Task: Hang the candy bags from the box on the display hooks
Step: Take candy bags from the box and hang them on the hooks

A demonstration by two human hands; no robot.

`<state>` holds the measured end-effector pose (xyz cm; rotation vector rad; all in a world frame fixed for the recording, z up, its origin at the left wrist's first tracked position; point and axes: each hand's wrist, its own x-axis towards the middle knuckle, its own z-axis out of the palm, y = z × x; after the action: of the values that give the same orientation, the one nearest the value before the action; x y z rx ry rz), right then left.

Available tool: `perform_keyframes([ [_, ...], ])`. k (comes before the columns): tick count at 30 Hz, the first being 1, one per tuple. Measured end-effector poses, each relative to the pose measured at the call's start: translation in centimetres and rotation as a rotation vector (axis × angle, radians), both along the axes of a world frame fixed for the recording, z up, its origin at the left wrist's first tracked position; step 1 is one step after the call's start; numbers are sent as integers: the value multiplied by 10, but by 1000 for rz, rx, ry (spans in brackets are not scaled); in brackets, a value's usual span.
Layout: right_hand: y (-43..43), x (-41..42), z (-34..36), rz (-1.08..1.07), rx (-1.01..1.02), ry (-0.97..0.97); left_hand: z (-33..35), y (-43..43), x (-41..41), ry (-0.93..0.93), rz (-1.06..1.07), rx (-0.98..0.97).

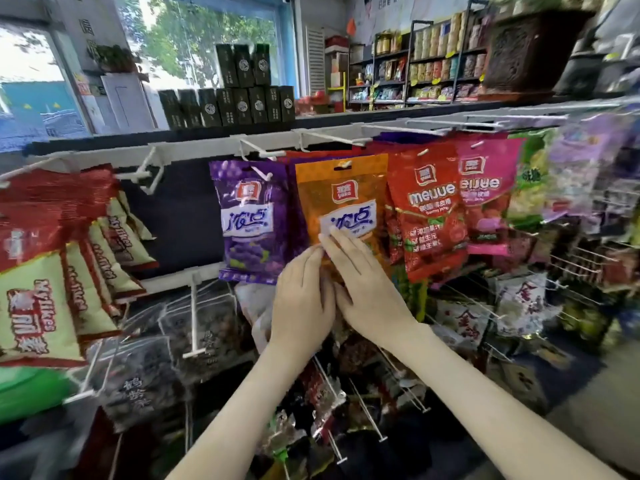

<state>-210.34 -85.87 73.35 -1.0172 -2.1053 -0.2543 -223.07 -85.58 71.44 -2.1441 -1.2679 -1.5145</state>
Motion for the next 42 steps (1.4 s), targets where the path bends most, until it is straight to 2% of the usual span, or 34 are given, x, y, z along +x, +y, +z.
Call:
perform_keyframes([
  [6, -63, 154, -46, -214, -126, 51, -41, -41, 148, 124, -161, -176],
  [12, -133, 319, -105, -511, -379, 136, -102, -86, 313, 225, -360, -416],
  [17, -174, 424, -168, -741, -595, 210, -159, -114, 411, 332, -486, -650],
  [25, -175, 548, -287, -912, -871, 332, -252, -82, 532, 577, -569, -916],
  [32, -131, 664, -395, -1047, -1242, 407, -341, -16, 651, 721, -584, -1176],
  [38, -115, 731, -497, -1153, -1509, 639, -441, 26, 726, 773, -543, -1340],
  [42, -112, 754, -595, -1255, -1643, 927, -530, 32, 760, 735, -490, -1489],
])
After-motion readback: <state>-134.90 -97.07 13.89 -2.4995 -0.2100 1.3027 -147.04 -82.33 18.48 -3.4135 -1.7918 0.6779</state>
